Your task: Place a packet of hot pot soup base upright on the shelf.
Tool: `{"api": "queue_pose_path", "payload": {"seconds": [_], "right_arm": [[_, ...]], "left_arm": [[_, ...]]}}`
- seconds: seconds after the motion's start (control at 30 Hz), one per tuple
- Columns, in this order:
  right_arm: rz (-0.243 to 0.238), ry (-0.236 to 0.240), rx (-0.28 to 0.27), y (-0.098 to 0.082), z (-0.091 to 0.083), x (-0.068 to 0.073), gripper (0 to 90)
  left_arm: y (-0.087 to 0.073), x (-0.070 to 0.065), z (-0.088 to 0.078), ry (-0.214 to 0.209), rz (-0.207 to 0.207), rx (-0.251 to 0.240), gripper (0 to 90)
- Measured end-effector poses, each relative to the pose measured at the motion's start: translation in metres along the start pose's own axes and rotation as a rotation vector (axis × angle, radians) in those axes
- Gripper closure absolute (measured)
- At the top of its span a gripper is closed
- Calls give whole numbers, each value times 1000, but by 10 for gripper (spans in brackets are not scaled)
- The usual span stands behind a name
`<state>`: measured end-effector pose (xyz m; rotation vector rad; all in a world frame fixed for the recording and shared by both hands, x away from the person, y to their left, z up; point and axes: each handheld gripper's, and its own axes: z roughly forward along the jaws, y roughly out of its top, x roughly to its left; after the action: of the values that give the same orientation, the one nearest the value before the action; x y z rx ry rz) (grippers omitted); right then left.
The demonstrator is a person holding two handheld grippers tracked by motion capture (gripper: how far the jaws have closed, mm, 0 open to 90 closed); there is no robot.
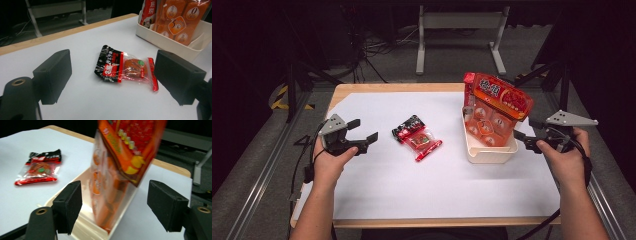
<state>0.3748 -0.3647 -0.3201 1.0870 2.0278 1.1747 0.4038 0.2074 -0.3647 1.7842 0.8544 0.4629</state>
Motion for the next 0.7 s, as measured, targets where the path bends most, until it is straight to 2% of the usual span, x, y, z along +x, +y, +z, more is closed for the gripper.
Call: {"api": "queue_pose_path", "payload": {"seconds": [0.2,0.33,0.47,0.7], "right_arm": [[-18,55,-8,4,-4,16,293],[-33,108,-11,7,-6,25,293],[-46,137,-13,8,-6,30,293],[-93,216,-41,8,-7,39,295]], "left_arm": [[1,-1,1,-9,-3,4,164],[0,-3,4,-9,-8,21,169],[0,-4,8,-2,-6,24,168],[0,-6,18,1,-11,21,184]]}}
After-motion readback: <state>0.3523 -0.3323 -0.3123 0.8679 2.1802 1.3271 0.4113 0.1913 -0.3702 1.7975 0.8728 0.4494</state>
